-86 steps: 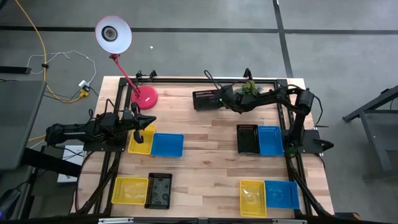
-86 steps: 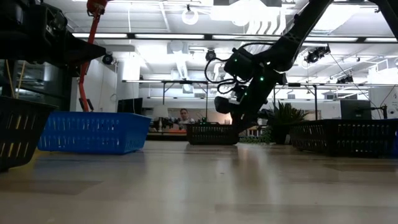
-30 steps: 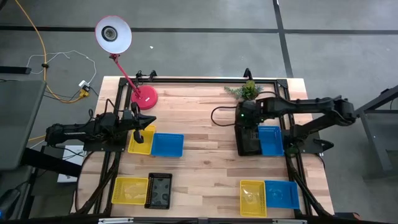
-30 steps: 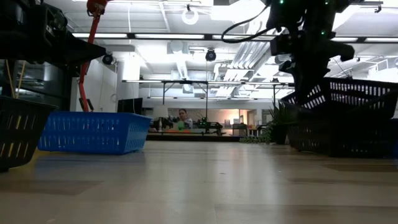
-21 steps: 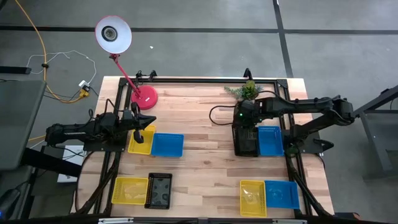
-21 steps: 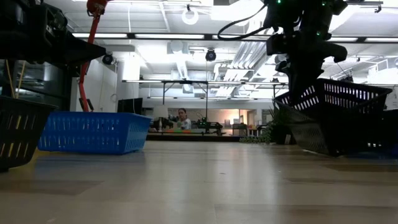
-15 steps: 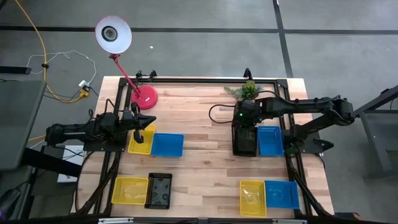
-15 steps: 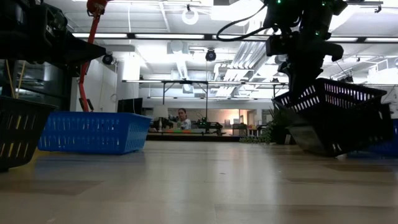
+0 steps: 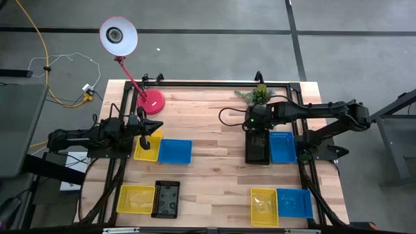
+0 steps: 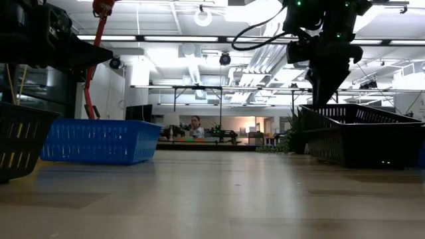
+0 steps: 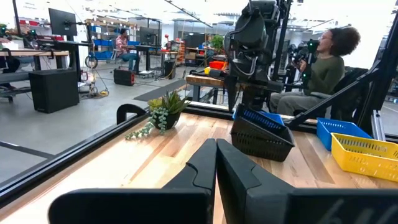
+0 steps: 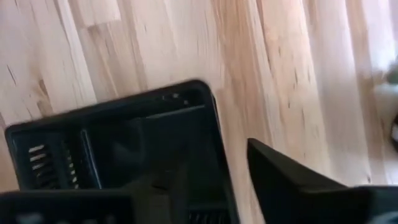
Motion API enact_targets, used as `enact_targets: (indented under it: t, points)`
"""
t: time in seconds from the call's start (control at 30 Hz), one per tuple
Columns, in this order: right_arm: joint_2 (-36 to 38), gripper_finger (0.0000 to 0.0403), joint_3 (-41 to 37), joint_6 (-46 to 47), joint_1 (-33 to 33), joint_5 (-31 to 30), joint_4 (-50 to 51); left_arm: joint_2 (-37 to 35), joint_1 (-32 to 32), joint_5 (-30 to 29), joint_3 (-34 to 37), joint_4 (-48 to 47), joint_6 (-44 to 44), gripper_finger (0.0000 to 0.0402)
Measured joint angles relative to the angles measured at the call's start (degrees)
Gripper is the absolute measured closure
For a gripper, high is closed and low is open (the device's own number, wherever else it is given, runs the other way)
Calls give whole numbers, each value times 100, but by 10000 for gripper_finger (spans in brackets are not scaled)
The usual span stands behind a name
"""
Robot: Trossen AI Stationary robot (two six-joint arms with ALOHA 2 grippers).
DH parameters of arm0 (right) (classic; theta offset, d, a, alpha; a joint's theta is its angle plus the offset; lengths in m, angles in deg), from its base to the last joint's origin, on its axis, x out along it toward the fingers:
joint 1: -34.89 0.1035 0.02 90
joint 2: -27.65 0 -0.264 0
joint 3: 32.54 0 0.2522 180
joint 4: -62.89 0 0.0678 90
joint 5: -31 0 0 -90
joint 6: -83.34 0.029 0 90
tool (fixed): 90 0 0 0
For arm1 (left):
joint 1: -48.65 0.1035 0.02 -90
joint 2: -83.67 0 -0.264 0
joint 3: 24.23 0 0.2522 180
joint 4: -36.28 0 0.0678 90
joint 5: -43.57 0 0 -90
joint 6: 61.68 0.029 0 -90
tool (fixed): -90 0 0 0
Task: Stack baskets by color
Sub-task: Stack the top center black basket on the right black basket
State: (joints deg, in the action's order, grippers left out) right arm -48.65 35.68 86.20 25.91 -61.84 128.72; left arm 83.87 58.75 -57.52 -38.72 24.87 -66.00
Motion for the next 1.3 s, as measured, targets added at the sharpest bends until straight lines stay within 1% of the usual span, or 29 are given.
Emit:
enact_targets:
  t: [0.1, 0.17, 0.23, 0.3, 0.37, 0.47, 0.57, 0.6, 0.63, 0.7, 0.77, 0.83, 0.93, 1.03, 1.13, 1.3]
  points:
    - [2, 228, 100, 84, 0, 34, 377, 0, 0, 0, 2, 0, 0, 401]
    - [57, 217, 241, 128, 0, 33, 613, 0, -1, 0, 0, 0, 0, 401]
    - [187, 215, 376, 142, 8, -17, 794, 0, -2, 0, 1, 0, 0, 401]
    - [362, 222, 500, 251, 58, -62, 772, 0, 0, 0, 2, 0, 0, 401]
    - [575, 238, 521, 446, 196, -298, 743, 0, -2, 0, 2, 0, 0, 401]
    - [933, 287, 224, 885, 603, -834, 472, 0, 0, 0, 1, -3, 0, 401]
    - [1326, 364, -345, 1520, 1153, -1318, -86, 0, 0, 0, 0, -4, 0, 401]
    - [1471, 382, -556, 1705, 1354, -1512, -361, 0, -1, 0, 0, -4, 0, 401]
    - [1613, 392, -770, 1893, 1562, -1789, -676, 0, 0, 0, 2, -4, 0, 401]
    - [1859, 386, -1224, 2264, 1980, -2530, -1573, 0, -1, 2, 2, 4, 0, 401]
    - [2031, 390, -1708, 2427, 2314, -3229, -2478, 0, -2, 2, 2, 11, 0, 401]
    - [2065, 399, -2160, 2541, 2528, -3756, -3225, 0, -1, 2, 2, 52, 0, 401]
    - [2003, 399, -2742, 2863, 2668, -4412, -4108, 0, -1, 2, 1, 56, 0, 401]
    - [1891, 402, -3130, 3117, 2673, -4758, -4431, 0, -2, 2, 0, 53, 0, 401]
    - [1832, 402, -3262, 3319, 2659, -5040, -4500, 0, 0, 1, 2, 52, 0, 401]
    - [1693, 402, -3283, 3503, 2476, -4715, -4319, 0, 0, 2, 2, 53, 0, 401]
